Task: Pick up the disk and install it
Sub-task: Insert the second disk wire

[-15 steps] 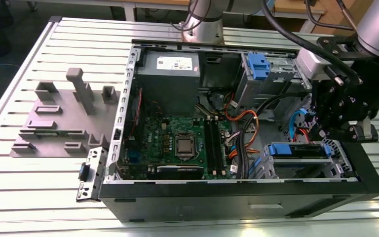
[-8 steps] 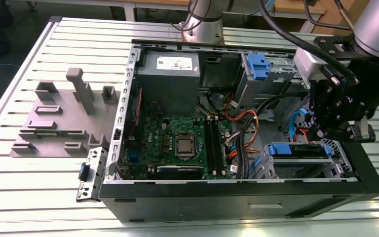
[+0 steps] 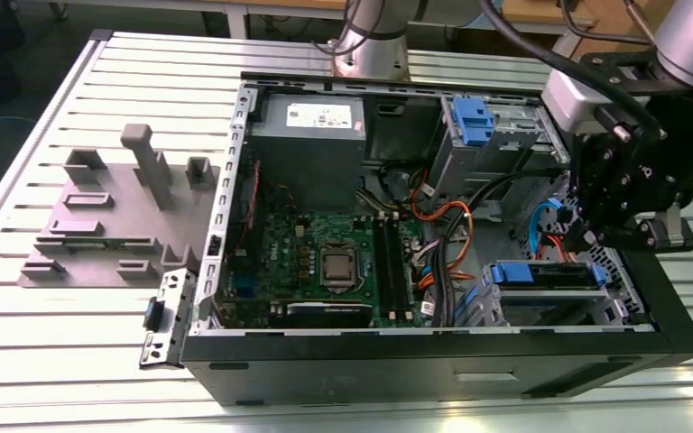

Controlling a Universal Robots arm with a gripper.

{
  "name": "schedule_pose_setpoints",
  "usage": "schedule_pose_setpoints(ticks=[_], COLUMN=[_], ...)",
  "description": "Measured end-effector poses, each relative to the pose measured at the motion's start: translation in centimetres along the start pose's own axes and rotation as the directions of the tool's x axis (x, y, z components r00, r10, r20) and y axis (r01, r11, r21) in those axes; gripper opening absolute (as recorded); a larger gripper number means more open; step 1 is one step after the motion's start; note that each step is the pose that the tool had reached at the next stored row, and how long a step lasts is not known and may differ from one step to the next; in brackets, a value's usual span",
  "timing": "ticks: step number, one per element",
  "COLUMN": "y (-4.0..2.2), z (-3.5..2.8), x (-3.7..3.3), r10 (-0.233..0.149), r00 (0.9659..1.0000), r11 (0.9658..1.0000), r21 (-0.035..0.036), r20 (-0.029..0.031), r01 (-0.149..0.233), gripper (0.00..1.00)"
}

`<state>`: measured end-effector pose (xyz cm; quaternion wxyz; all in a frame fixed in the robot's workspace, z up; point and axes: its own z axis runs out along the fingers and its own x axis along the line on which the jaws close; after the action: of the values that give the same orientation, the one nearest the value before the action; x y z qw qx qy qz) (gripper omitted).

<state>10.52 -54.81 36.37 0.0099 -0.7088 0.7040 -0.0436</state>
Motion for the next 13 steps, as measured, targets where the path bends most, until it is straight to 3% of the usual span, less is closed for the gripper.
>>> schedule_pose_setpoints(ticks=[3,13], y=[-0.04,-0.07], z=[-0.43,-0.58], x=[-0.09,-1.22], r10=[0.000,0.000], r00=[1.0000,1.0000], r11=[1.0000,1.0000], r21=[0.0000,-0.0024], r20=[0.0000,0.0001], r01=[0.000,0.000], gripper=[0.11,0.11])
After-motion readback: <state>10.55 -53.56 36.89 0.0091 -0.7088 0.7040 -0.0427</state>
